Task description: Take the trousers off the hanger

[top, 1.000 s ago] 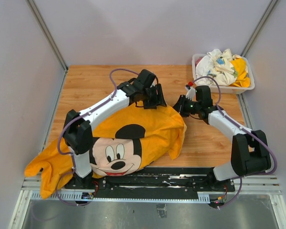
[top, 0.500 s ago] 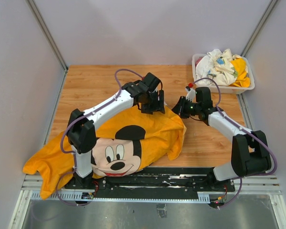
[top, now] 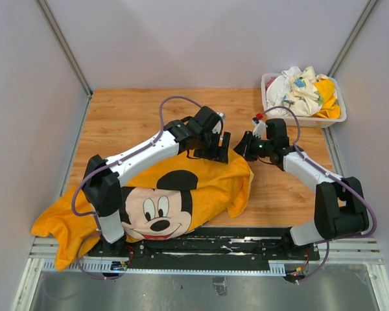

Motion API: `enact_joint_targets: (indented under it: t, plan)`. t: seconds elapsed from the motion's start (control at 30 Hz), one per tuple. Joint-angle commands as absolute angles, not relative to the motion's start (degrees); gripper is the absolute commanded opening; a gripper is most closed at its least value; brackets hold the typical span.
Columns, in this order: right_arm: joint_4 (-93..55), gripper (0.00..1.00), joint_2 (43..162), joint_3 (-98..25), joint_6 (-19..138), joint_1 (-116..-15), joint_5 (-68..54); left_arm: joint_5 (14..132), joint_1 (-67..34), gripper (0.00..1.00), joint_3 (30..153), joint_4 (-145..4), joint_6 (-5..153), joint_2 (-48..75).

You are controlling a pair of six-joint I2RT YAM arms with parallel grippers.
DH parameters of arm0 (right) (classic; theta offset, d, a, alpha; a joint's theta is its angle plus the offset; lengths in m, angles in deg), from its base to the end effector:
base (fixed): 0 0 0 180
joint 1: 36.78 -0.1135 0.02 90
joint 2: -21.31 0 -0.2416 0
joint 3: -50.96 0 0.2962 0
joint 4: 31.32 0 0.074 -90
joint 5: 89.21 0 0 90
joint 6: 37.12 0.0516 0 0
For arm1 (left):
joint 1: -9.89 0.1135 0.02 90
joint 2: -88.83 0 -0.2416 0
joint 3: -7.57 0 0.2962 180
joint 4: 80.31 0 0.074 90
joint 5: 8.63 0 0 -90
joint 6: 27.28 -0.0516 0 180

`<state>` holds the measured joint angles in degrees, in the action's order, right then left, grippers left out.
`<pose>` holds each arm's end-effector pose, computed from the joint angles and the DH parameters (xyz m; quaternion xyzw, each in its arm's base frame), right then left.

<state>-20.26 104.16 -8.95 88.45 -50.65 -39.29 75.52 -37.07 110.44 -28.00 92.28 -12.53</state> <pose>0.3384 0.1178 0.1743 -0.0019 0.8449 0.4593 0.2741 0.2984 -0.3273 0.2610 0.1592 0.9274 -0.2452 0.2333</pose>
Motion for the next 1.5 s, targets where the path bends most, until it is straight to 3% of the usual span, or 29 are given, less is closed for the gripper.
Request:
enact_joint_targets:
  t: [0.0, 0.23, 0.33, 0.43, 0.5, 0.57, 1.07, 1.27, 1.47]
  plan:
    - [-21.7, 0.14, 104.2, -8.5, 88.9, -50.6, -41.9, 77.7, -40.1, 0.76, 110.5, -28.0, 87.4, -14.5]
    - [-21.5, 0.14, 104.0, -8.5, 89.0, -50.6, -41.9, 86.7, -41.4, 0.76, 112.1, -26.7, 86.7, -21.0]
    - [-21.1, 0.14, 103.8, -8.4, 88.9, -50.6, -41.9, 90.2, -41.4, 0.70, 112.8, -27.0, 86.9, -22.5]
    - [-20.7, 0.14, 103.3, -8.3, 88.8, -50.6, -41.8, 91.5, -41.4, 0.48, 112.9, -27.3, 87.0, -23.0]
    - [-20.5, 0.14, 103.2, -8.3, 88.6, -50.6, -41.7, 92.0, -41.4, 0.20, 112.9, -27.0, 87.5, -22.5]
    - [-20.4, 0.14, 103.2, -8.1, 88.6, -50.6, -41.6, 93.0, -41.4, 0.01, 113.3, -26.1, 88.3, -21.5]
    - [-19.8, 0.15, 103.4, -9.1, 87.9, -50.5, -42.4, 97.5, -41.4, 0.00, 125.7, -16.1, 91.8, -10.6]
    - [-16.9, 0.35, 101.5, -10.6, 85.9, -49.6, -41.7, 97.8, -38.1, 0.00, 123.3, -18.3, 92.5, -2.9]
    - [-18.0, 0.46, 95.9, -9.2, 87.2, -44.2, -40.6, 97.7, -33.5, 0.00, 125.5, -17.8, 92.9, 1.0]
